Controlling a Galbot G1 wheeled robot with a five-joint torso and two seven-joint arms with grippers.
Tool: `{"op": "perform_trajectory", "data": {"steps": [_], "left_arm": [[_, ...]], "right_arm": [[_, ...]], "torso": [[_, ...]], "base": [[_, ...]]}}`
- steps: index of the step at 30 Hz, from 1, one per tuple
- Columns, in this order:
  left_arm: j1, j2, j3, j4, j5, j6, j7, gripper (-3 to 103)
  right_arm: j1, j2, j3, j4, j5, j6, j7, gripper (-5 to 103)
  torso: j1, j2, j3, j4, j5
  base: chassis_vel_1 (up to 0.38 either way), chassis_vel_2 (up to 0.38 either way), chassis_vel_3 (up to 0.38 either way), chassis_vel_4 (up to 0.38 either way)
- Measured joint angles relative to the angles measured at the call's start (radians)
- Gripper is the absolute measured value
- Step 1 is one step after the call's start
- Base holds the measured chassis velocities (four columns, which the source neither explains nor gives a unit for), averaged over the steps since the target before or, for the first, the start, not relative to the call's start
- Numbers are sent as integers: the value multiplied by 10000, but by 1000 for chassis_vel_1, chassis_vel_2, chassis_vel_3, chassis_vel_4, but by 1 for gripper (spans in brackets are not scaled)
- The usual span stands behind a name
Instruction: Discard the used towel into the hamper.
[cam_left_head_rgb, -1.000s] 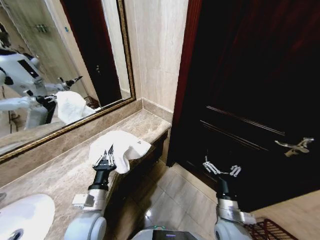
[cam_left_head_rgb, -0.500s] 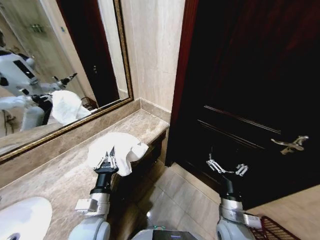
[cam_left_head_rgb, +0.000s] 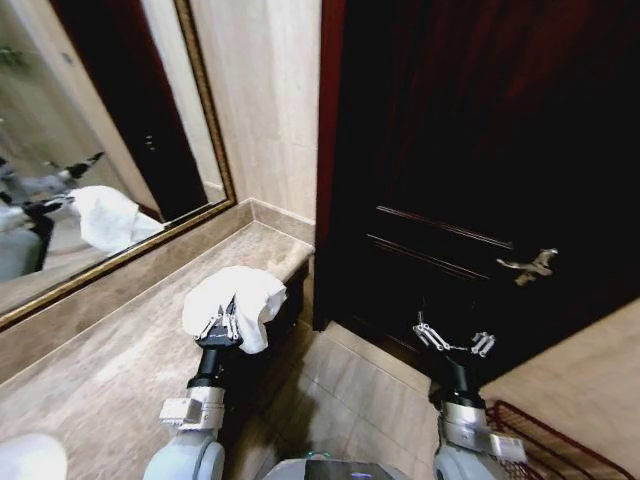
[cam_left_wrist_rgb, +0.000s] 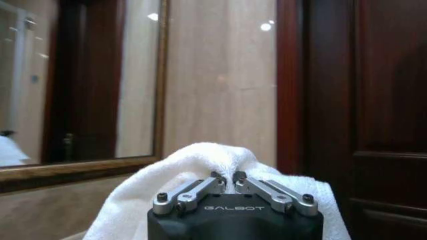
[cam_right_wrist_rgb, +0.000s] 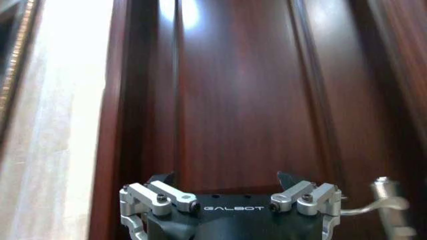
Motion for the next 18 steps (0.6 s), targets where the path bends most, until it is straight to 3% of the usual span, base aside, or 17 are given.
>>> {"op": "perform_trajectory", "data": {"steps": [18], "left_arm": [[120, 8, 456, 265, 459, -215, 121, 3]], "right_arm": [[-141, -10, 77, -88, 60, 269, -17, 100]], "torso": [[0, -1, 0, 0, 1]], "base": [[-129, -121, -121, -131]]}}
